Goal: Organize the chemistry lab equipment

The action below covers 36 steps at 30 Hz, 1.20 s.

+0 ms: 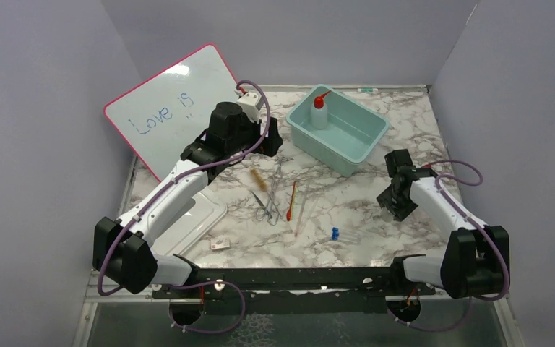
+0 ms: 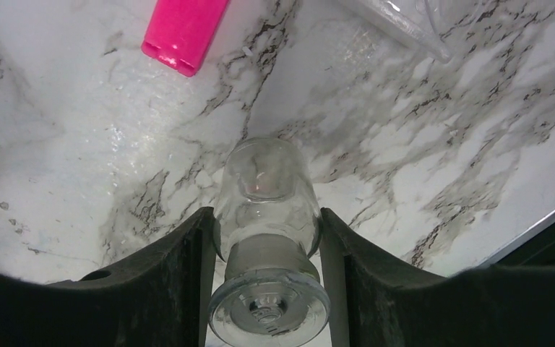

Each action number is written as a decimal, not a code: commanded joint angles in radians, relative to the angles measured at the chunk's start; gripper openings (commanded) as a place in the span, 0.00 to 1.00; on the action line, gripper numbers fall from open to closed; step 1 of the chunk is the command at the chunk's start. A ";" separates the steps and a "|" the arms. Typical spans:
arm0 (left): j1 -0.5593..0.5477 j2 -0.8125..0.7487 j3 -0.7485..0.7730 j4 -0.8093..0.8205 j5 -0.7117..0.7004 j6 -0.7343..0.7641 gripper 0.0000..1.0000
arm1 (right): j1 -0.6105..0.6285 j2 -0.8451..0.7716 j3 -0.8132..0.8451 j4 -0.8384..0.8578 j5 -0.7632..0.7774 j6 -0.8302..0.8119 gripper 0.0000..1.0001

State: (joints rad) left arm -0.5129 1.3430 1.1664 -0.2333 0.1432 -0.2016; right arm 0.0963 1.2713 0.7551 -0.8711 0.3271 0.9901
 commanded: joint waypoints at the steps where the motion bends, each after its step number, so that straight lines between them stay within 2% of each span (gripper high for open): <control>1: -0.004 -0.009 -0.006 0.002 -0.010 -0.008 0.99 | -0.004 -0.049 0.016 0.037 0.041 -0.038 0.45; 7: -0.004 -0.008 -0.006 0.000 -0.021 -0.012 0.99 | -0.004 -0.078 0.151 -0.015 0.059 -0.123 0.41; 15: -0.004 -0.003 -0.006 -0.002 -0.052 -0.019 0.99 | -0.004 -0.075 0.397 0.014 0.103 -0.344 0.38; 18: -0.004 0.004 0.001 -0.002 -0.051 -0.023 0.99 | -0.004 -0.014 0.524 0.023 0.049 -0.435 0.38; 21: -0.004 0.012 0.011 -0.003 -0.051 -0.026 0.99 | -0.002 0.052 0.626 0.060 -0.071 -0.497 0.39; 26: -0.004 0.025 0.037 -0.015 -0.076 -0.024 0.99 | 0.071 0.182 0.702 0.151 -0.221 -0.546 0.40; 30: -0.004 0.036 0.055 -0.029 -0.095 -0.018 0.99 | 0.162 0.311 0.743 0.217 -0.228 -0.542 0.41; 36: -0.003 0.055 0.073 -0.048 -0.119 0.000 0.99 | 0.211 0.576 0.900 0.223 -0.185 -0.563 0.42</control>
State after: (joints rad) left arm -0.5129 1.3796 1.1919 -0.2676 0.0669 -0.2203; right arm 0.2928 1.7226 1.5394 -0.6991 0.1307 0.4618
